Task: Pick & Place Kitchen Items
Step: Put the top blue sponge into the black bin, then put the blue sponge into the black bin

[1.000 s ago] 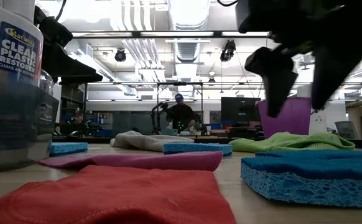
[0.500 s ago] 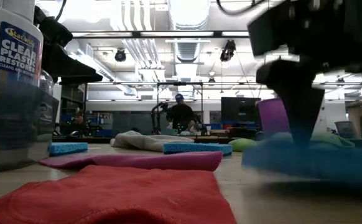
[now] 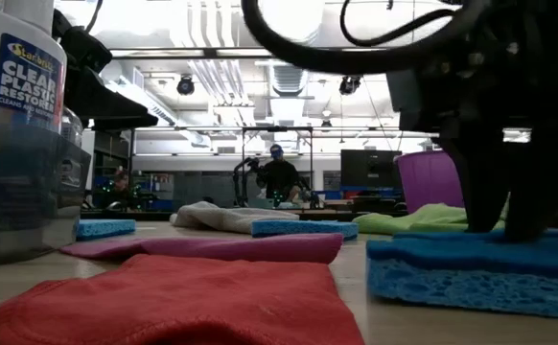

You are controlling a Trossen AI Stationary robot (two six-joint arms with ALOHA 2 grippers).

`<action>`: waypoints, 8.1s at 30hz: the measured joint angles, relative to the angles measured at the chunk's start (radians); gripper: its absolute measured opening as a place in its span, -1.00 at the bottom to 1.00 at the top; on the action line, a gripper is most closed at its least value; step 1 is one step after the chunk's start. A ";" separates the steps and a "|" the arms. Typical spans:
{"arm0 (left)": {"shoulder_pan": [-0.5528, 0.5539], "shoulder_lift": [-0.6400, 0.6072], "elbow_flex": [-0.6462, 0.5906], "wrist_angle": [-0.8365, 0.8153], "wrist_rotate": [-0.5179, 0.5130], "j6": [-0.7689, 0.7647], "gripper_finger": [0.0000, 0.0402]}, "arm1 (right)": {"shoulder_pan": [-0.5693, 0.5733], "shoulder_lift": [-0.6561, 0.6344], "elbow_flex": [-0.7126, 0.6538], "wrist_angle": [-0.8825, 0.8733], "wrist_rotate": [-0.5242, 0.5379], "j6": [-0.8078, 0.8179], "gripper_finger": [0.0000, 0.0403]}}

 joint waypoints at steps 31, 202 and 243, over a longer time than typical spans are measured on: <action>0.000 0.000 0.000 0.000 0.000 0.000 0.07 | 0.188 -0.005 0.640 -0.566 -0.240 0.217 -0.91; 0.000 0.000 0.000 -0.115 0.000 0.000 0.07 | 0.339 -0.530 -0.500 1.149 0.197 -0.161 -0.91; 0.000 0.000 0.000 -0.158 0.000 0.000 0.07 | 0.416 -0.092 0.102 -0.016 -0.167 0.563 -0.91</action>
